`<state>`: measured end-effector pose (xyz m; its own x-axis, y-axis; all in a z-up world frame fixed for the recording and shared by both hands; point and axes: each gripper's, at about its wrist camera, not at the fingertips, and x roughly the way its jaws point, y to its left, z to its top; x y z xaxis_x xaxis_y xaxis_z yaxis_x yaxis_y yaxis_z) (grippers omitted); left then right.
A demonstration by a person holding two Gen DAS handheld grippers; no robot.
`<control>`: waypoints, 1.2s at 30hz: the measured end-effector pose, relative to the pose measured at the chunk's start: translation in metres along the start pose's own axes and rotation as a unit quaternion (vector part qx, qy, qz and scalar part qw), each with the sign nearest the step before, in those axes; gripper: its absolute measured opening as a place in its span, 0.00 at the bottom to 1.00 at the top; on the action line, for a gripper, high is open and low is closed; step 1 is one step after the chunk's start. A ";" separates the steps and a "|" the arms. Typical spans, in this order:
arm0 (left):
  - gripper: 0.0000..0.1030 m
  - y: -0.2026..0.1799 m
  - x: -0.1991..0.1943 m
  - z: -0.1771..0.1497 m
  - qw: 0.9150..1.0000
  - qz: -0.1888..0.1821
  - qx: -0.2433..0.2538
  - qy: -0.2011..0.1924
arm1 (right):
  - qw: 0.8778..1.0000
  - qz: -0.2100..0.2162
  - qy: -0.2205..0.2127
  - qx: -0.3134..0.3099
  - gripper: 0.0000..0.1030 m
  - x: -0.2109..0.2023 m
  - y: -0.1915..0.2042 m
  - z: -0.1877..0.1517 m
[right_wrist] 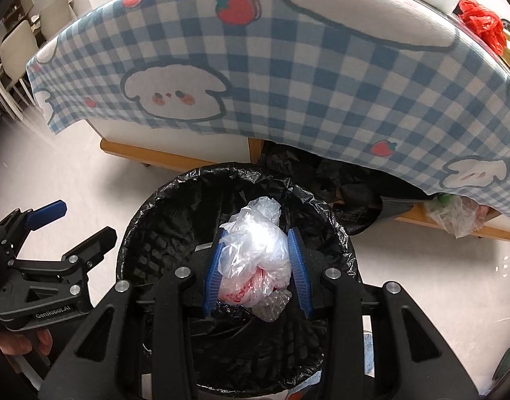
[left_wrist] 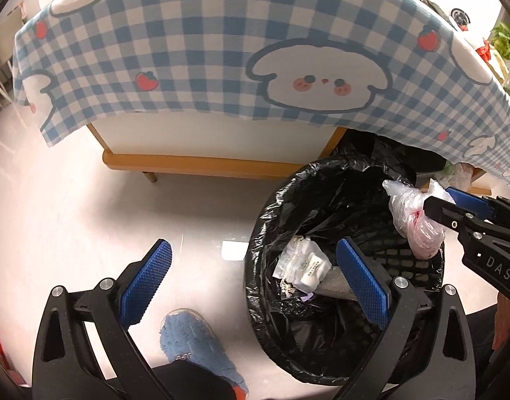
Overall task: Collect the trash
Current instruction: 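Move both grippers back from the bin toward the table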
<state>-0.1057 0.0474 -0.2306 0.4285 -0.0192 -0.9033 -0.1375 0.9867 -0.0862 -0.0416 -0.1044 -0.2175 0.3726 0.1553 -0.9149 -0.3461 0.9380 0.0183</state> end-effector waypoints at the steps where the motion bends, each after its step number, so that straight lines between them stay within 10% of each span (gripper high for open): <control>1: 0.94 0.001 0.000 0.000 1.000 0.000 -0.001 0.001 | 1.000 0.001 0.001 -0.001 0.37 0.001 0.002 0.000; 15: 0.94 0.002 -0.006 0.005 1.000 0.012 -0.002 0.001 | 1.000 -0.001 -0.029 0.004 0.85 -0.009 0.002 0.002; 36: 0.94 -0.020 -0.081 0.030 0.999 -0.002 0.001 -0.044 | 0.995 -0.033 -0.093 0.026 0.93 -0.090 -0.018 0.013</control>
<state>-0.1108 0.0339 -0.1427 0.5061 -0.0087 -0.8624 -0.1345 0.9869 -0.0889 -0.0575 -0.1313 -0.1306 0.5477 0.1438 -0.8242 -0.2734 0.9618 -0.0139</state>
